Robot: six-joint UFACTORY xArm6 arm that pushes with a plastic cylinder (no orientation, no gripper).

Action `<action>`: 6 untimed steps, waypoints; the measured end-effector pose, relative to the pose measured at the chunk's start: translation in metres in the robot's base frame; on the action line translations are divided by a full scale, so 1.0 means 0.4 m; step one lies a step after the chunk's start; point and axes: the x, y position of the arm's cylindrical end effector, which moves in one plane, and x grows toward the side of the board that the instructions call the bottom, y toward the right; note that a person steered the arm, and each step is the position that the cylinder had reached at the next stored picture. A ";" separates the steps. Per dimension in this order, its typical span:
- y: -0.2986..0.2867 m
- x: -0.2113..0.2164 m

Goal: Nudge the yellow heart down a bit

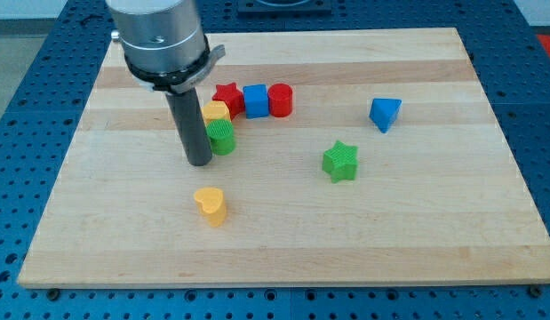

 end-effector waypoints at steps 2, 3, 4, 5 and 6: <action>0.070 -0.018; 0.084 -0.022; 0.070 0.021; 0.070 0.120; 0.119 0.217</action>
